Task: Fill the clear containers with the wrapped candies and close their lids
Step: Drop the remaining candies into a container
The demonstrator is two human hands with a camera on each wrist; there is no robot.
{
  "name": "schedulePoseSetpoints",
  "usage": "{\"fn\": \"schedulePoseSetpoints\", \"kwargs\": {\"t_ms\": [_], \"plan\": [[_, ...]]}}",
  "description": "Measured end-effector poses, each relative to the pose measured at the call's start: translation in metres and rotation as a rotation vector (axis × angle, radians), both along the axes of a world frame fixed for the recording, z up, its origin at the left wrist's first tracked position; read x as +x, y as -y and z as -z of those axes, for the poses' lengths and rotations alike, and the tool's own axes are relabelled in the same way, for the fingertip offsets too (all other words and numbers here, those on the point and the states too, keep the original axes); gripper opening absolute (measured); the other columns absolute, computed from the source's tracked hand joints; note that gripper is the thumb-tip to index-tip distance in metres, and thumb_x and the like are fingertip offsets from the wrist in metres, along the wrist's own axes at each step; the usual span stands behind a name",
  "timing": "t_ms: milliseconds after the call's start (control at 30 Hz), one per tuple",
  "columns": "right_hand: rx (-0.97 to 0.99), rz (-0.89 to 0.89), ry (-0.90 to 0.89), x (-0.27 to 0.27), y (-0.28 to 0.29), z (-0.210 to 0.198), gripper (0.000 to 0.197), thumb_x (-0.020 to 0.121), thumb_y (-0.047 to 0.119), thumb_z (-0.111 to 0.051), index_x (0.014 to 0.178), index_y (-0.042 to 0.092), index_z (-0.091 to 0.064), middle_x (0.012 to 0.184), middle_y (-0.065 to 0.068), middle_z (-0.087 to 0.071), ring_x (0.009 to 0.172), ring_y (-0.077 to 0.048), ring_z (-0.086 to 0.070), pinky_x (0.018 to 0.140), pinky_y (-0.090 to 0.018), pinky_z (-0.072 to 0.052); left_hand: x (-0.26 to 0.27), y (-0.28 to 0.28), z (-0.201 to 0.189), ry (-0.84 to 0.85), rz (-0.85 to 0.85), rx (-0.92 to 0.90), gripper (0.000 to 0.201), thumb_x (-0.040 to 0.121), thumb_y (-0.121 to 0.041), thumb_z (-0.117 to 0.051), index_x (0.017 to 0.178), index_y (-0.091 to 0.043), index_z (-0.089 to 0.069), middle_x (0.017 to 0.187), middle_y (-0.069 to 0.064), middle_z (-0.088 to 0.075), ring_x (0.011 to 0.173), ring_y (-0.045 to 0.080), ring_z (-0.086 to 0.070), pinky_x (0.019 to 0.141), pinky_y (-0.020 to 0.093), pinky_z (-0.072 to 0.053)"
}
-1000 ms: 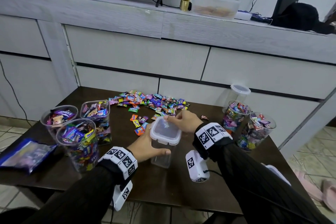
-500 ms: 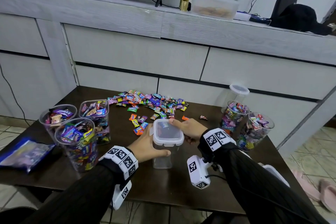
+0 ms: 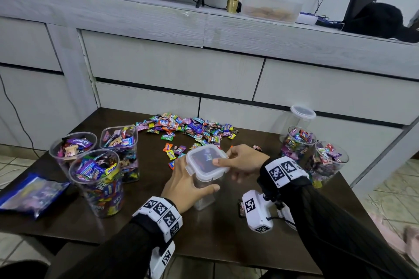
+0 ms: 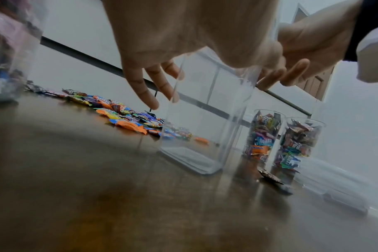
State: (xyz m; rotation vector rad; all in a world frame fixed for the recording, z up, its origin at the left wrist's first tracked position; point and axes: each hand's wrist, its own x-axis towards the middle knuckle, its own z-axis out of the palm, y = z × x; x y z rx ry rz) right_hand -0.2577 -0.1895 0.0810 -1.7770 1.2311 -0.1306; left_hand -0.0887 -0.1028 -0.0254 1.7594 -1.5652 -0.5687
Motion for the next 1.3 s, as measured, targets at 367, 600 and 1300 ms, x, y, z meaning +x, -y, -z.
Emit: {"fn": "schedulePoseSetpoints", "kwargs": {"t_ms": [367,600,1300], "plan": [[-0.085,0.100,0.089,0.003,0.003,-0.002,0.032,0.089,0.036,-0.064,0.082,0.006,-0.059,0.058,-0.003,-0.060,0.035,-0.003,-0.054,0.036,-0.013,-0.038,0.012,0.014,-0.016,-0.181,0.230,-0.023,0.102,0.053,-0.064,-0.079,0.139,-0.030,-0.036,0.130,-0.011,-0.039,0.128,0.007,-0.040,0.112,0.037,-0.036],[0.117,0.096,0.185,-0.001,-0.005,0.018,0.047,0.092,0.051,-0.049,0.078,0.008,-0.060,0.048,-0.001,-0.055,0.039,-0.012,-0.053,0.041,-0.022,-0.048,0.016,0.021,-0.008,-0.347,0.405,0.078,0.078,0.072,-0.014,-0.085,0.138,-0.013,-0.044,0.136,-0.003,-0.055,0.129,0.004,-0.048,0.114,0.028,-0.033],[0.126,0.080,0.622,-0.010,-0.006,0.043,0.042,0.077,0.048,-0.062,0.054,0.013,-0.060,0.040,0.001,-0.042,0.037,-0.010,-0.041,0.043,-0.019,-0.041,0.019,0.023,-0.010,-0.364,0.484,0.142,0.068,0.074,-0.014,-0.083,0.129,-0.031,-0.048,0.132,-0.016,-0.055,0.123,-0.010,-0.047,0.105,0.012,-0.033]]}}
